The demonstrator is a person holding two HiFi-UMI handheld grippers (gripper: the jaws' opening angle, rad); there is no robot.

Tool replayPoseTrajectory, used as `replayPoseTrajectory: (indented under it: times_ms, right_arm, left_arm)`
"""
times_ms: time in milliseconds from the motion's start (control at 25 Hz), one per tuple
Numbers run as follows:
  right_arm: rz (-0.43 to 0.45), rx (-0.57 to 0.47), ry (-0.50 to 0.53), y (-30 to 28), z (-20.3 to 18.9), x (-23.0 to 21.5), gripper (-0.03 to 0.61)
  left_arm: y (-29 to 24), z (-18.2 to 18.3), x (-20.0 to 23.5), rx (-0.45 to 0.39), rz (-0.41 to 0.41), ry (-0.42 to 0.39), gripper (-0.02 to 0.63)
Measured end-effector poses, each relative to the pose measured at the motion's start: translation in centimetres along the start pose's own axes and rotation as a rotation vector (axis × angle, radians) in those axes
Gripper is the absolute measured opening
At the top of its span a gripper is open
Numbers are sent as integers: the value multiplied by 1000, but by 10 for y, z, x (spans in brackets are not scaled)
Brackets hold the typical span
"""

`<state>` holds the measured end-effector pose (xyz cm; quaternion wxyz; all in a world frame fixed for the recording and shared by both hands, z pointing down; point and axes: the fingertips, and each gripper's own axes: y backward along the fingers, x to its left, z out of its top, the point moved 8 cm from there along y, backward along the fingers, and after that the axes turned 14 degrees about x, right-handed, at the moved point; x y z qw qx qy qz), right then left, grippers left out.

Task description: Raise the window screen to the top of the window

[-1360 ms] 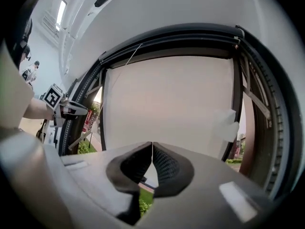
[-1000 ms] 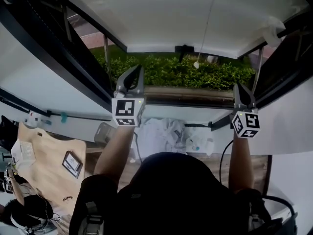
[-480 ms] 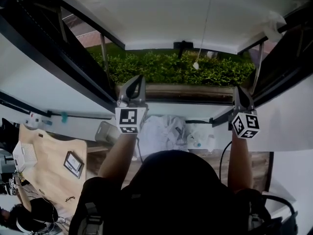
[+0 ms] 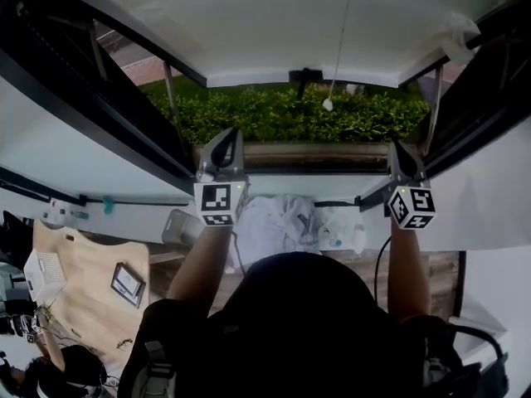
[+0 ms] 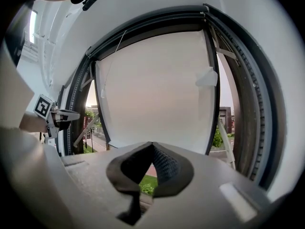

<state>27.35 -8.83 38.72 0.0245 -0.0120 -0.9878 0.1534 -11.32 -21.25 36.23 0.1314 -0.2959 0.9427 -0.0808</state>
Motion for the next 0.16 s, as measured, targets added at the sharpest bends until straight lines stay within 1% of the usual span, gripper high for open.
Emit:
replayPoseTrajectory:
  times_ms: [160]
  right_arm:
    - [2, 4, 10, -3, 1, 4, 0]
  left_arm:
    - [-3, 1, 1, -27, 7, -11, 6]
